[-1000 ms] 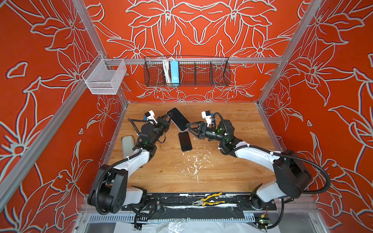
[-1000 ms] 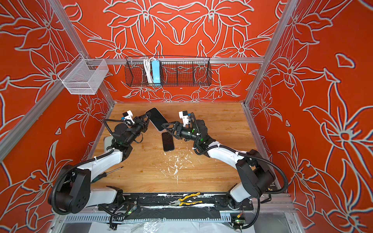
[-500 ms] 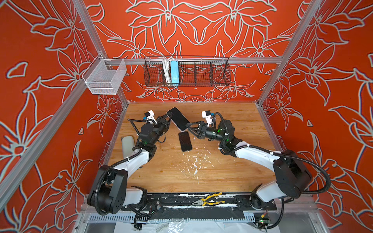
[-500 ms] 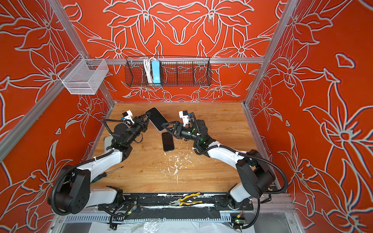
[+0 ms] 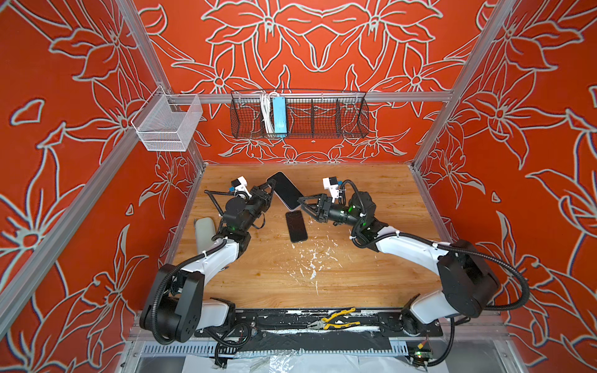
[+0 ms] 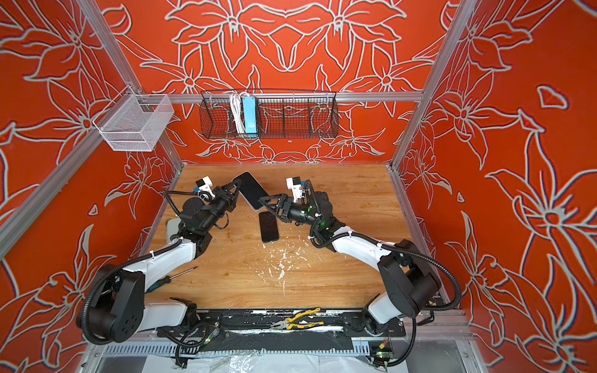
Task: Take the phone out of the phone case
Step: Remove the phone case from the phone.
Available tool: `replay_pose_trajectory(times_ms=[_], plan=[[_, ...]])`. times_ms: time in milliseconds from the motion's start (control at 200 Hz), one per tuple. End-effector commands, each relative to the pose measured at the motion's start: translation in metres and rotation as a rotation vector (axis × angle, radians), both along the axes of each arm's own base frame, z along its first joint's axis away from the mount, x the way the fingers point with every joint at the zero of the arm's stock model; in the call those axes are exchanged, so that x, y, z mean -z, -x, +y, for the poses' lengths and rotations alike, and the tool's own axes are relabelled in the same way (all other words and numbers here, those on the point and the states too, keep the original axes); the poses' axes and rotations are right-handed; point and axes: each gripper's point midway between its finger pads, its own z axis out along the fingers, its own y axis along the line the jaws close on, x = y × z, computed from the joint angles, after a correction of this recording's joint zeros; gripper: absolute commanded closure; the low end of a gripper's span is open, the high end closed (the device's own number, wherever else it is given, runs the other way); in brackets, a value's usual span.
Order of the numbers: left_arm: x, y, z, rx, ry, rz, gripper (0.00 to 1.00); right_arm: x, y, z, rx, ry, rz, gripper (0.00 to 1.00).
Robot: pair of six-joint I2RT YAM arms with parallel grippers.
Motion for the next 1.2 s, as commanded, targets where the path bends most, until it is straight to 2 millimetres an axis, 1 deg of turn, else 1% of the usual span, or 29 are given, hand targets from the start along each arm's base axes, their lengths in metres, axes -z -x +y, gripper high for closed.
replay_pose_trajectory(times_ms=[0, 140, 280, 415, 540, 676, 746, 881, 1006, 1116, 1196], plan=[[-0.035, 0.007, -0.003, 0.023, 0.038, -0.115, 1.0, -0.031, -0.001, -0.003, 0.008, -0.051, -0.069, 0.13], [-0.035, 0.008, -0.005, 0.031, 0.039, -0.119, 1.0, -0.033, -0.001, -0.004, 0.01, -0.053, -0.073, 0.12], [-0.036, 0.009, -0.008, 0.042, 0.046, -0.118, 1.0, -0.03, -0.004, -0.003, 0.015, -0.052, -0.069, 0.12], [-0.038, 0.013, -0.018, 0.071, 0.06, -0.122, 1.0, -0.03, -0.01, -0.003, 0.025, -0.06, -0.07, 0.12], [-0.037, 0.016, -0.027, 0.088, 0.065, -0.119, 1.0, -0.034, -0.014, 0.0, 0.024, -0.073, -0.08, 0.13], [-0.036, 0.017, -0.031, 0.101, 0.077, -0.118, 1.0, -0.036, -0.018, 0.001, 0.027, -0.078, -0.085, 0.13], [-0.035, 0.017, -0.032, 0.104, 0.086, -0.12, 1.0, -0.035, -0.02, 0.003, 0.026, -0.084, -0.081, 0.15], [-0.035, 0.015, -0.032, 0.095, 0.088, -0.121, 1.0, -0.035, -0.021, 0.005, 0.013, -0.109, -0.068, 0.19], [-0.04, 0.011, -0.033, 0.091, 0.081, -0.137, 1.0, -0.031, -0.02, 0.007, 0.007, -0.117, -0.054, 0.24], [-0.041, 0.005, -0.034, 0.09, 0.075, -0.144, 1.0, -0.027, -0.018, 0.007, 0.007, -0.11, -0.043, 0.39], [-0.041, 0.001, -0.035, 0.091, 0.075, -0.149, 1.0, -0.026, -0.016, 0.005, 0.012, -0.111, -0.04, 0.46]])
